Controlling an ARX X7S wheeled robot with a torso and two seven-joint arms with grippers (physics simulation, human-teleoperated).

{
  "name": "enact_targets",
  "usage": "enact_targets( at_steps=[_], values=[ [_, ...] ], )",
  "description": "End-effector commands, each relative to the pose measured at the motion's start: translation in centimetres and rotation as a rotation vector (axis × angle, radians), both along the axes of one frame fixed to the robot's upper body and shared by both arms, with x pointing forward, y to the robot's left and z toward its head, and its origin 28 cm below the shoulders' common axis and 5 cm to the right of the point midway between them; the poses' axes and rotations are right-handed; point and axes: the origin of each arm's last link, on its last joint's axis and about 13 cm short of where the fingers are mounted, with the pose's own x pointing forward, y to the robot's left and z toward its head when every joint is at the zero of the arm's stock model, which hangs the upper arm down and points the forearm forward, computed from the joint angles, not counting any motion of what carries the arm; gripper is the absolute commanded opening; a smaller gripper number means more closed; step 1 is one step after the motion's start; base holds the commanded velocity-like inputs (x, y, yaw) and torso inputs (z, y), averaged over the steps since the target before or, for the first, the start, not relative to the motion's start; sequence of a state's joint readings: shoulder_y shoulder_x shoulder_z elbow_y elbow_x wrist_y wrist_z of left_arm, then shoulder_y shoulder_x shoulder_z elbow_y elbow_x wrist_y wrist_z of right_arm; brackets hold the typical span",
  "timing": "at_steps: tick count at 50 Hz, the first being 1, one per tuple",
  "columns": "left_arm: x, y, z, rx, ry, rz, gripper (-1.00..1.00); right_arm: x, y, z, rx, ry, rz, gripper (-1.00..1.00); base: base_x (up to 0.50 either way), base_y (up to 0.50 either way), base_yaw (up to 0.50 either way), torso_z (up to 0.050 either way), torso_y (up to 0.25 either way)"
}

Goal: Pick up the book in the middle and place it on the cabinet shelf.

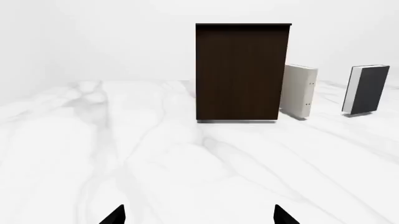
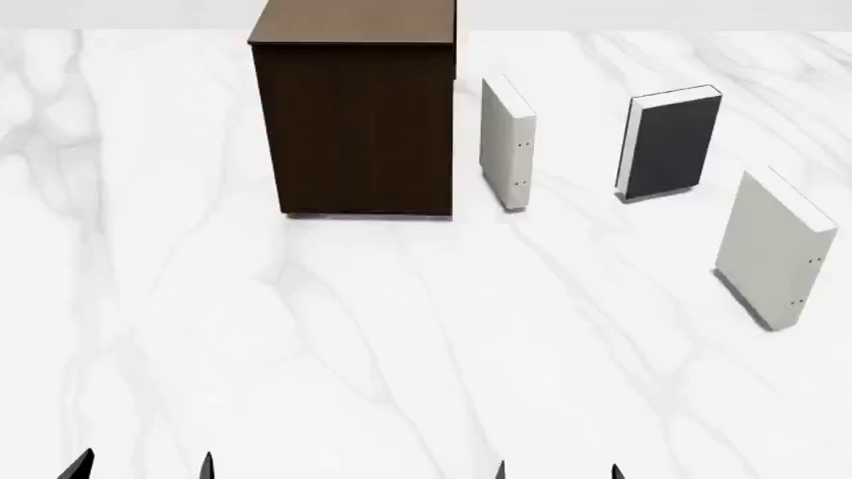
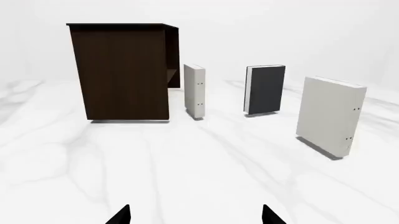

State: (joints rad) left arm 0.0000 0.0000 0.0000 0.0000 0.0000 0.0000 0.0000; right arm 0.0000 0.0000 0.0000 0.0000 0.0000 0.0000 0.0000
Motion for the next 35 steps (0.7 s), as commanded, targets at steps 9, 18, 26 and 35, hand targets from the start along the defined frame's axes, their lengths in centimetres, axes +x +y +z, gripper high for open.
enact_targets(
  at_steps=[9, 18, 26, 35],
  values=[
    [0.0, 0.0, 0.0, 0.003, 0.0, 0.001, 1.0, -0.1, 0.1, 0.0, -0.007, 0.001, -0.004, 1.0, 0.0, 0.0, 0.0, 0.0, 0.0],
    [-0.1, -0.1, 0.0, 0.023, -0.001, -0.008, 1.0, -0.1, 0.1, -0.2, -0.006, 0.007, -0.005, 1.0, 0.0, 0.0, 0.0, 0.0, 0.0],
    [-0.1, -0.1, -0.1, 0.022, 0.007, -0.01, 1.0, -0.1, 0.1, -0.3, -0.004, 0.012, -0.007, 1.0, 0.0, 0.0, 0.0, 0.0, 0.0],
    [-0.2, -0.1, -0.1, 0.025, 0.008, -0.01, 1.0, -0.1, 0.1, -0.4, -0.004, 0.017, -0.007, 1.0, 0.0, 0.0, 0.0, 0.0, 0.0]
  ],
)
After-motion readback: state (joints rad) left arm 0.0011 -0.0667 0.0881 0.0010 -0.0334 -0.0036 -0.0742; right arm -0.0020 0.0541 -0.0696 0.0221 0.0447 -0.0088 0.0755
